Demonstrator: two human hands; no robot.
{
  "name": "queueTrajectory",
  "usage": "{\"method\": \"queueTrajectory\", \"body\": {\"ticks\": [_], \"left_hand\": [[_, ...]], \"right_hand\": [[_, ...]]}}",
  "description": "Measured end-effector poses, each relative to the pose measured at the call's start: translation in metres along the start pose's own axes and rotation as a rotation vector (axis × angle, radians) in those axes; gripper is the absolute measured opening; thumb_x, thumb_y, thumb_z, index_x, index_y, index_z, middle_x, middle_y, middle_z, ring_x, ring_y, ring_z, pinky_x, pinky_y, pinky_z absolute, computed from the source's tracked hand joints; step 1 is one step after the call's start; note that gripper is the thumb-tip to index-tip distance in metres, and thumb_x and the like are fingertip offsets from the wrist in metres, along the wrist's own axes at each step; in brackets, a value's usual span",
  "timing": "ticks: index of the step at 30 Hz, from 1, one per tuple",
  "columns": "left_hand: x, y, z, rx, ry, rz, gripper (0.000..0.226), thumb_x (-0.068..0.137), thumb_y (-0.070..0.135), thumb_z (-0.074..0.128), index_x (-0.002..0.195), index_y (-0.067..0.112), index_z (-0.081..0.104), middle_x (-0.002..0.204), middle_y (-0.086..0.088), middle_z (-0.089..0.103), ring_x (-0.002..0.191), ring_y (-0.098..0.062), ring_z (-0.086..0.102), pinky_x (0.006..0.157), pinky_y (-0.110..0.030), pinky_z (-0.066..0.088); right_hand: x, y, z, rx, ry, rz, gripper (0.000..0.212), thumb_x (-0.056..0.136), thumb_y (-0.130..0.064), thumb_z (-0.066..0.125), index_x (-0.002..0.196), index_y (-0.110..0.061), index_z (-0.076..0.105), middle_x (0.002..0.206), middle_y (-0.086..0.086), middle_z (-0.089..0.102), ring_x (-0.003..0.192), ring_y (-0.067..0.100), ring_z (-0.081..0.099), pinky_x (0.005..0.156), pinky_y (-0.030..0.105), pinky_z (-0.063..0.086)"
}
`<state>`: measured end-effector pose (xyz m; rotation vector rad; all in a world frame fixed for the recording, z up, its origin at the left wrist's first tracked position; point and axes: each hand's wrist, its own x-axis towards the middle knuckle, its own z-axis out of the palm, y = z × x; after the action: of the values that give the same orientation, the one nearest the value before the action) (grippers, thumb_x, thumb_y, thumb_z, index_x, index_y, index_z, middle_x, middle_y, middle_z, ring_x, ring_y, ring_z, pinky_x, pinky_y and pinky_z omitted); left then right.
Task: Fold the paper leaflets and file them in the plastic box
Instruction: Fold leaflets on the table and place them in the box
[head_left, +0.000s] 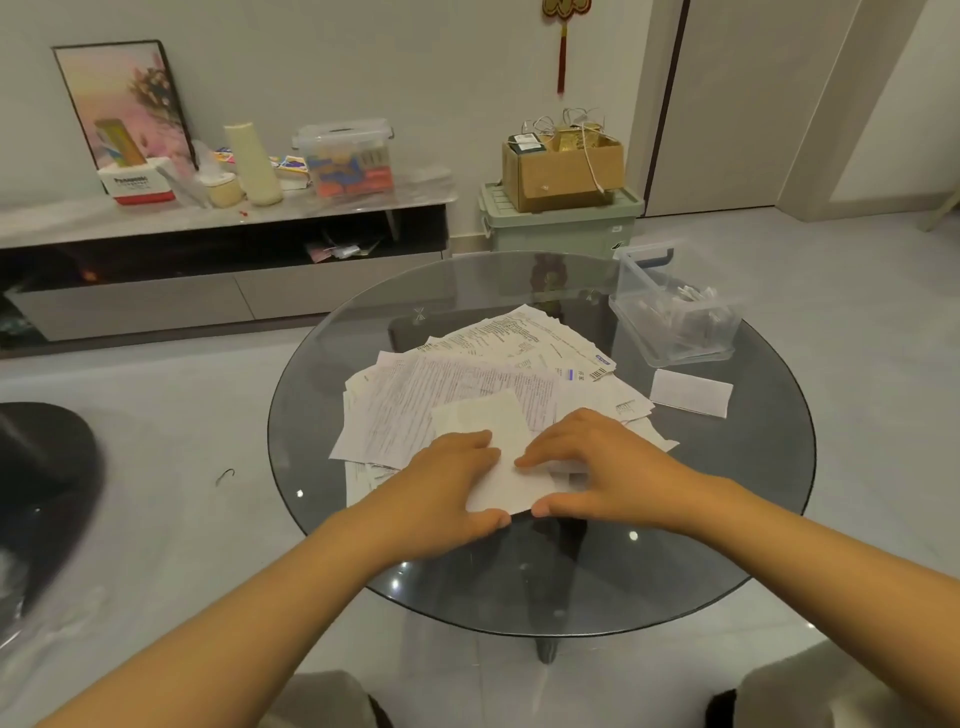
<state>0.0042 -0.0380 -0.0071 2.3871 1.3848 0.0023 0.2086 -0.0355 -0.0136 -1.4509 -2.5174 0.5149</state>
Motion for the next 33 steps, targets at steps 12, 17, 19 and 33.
{"method": "queueTrajectory", "body": {"ticks": [12, 17, 19, 33], "left_hand": [[-0.006, -0.011, -0.02, -0.425, 0.178, -0.042, 0.018, 0.086, 0.038, 0.062, 0.098, 0.025, 0.068, 0.093, 0.009, 0.068, 0.086, -0.009, 0.061, 0.076, -0.022, 0.049], [-0.003, -0.005, -0.027, -0.857, 0.254, -0.12, 0.016, 0.09, 0.021, 0.061, 0.104, 0.021, 0.069, 0.094, 0.007, 0.073, 0.086, -0.013, 0.069, 0.077, -0.029, 0.056], [-0.002, -0.001, -0.029, -0.99, 0.255, -0.137, 0.015, 0.092, 0.019, 0.057, 0.103, 0.016, 0.068, 0.093, 0.001, 0.074, 0.083, -0.018, 0.071, 0.072, -0.034, 0.058], [0.016, -0.013, -0.007, -0.633, 0.37, -0.262, 0.068, 0.083, 0.019, 0.07, 0.141, 0.022, 0.033, 0.099, 0.009, 0.058, 0.085, -0.011, 0.063, 0.082, -0.026, 0.052]], "right_hand": [[0.005, -0.013, -0.017, 0.409, 0.151, 0.157, 0.008, 0.088, -0.026, 0.063, 0.082, -0.024, 0.068, 0.085, -0.003, 0.071, 0.085, 0.011, 0.064, 0.077, 0.026, 0.048], [0.006, -0.019, -0.026, 0.764, 0.293, 0.234, 0.015, 0.088, -0.021, 0.063, 0.101, -0.015, 0.063, 0.079, 0.019, 0.068, 0.069, 0.015, 0.063, 0.075, 0.02, 0.052], [0.005, -0.021, -0.028, 0.871, 0.355, 0.251, 0.026, 0.087, -0.018, 0.064, 0.112, -0.021, 0.058, 0.076, 0.013, 0.068, 0.07, 0.015, 0.065, 0.073, 0.019, 0.053], [0.008, 0.0, -0.003, 0.328, 0.192, 0.388, 0.03, 0.083, -0.016, 0.068, 0.109, -0.031, 0.063, 0.094, -0.007, 0.059, 0.071, 0.004, 0.054, 0.056, 0.004, 0.041]]}}
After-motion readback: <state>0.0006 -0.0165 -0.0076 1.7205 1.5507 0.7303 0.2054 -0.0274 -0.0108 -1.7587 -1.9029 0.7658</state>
